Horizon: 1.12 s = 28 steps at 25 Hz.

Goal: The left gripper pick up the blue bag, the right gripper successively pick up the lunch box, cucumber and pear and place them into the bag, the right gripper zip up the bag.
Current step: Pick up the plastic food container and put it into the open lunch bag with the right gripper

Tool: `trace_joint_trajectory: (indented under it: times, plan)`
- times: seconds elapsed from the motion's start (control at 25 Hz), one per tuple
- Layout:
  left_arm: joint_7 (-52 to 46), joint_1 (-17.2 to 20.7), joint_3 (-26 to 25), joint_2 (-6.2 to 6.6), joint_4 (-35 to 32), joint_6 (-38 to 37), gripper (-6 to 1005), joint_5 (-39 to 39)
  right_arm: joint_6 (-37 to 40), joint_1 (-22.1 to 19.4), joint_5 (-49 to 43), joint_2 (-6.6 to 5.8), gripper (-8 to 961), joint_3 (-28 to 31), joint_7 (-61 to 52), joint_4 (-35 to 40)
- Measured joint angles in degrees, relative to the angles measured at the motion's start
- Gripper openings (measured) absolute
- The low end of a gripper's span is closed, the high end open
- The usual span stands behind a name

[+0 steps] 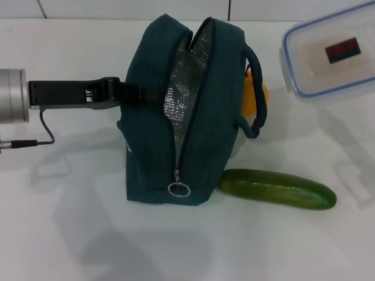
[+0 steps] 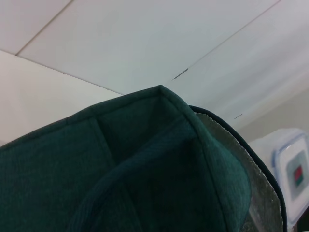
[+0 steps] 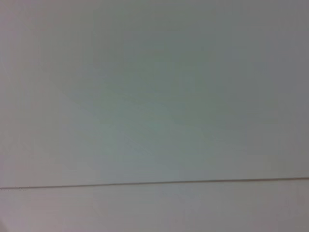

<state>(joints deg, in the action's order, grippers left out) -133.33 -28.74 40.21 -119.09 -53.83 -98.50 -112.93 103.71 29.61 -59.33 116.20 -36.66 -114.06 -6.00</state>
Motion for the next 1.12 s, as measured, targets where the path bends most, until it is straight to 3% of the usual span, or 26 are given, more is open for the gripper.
trace_joint_trajectory:
  times: [0.32,0.64,1.12]
  plan:
    - [0.00,-0.20,0.19,0.00,0.16,0.06,42,0.08,2.27,3.31,0.12,-0.02,96,0.64,-0.54,-0.04]
    - [-0.09,-0.52,0.21,0.00,1.36,-0.01,42,0.09,2.92,10.28,-0.19,-0.01,96,1.68,-0.43,-0.50]
    - [-0.01,-0.72,0.32,-0.04,1.36,-0.04,42,0.09,-3.89,20.38,-0.32,-0.01,95,1.33,1.02,0.34]
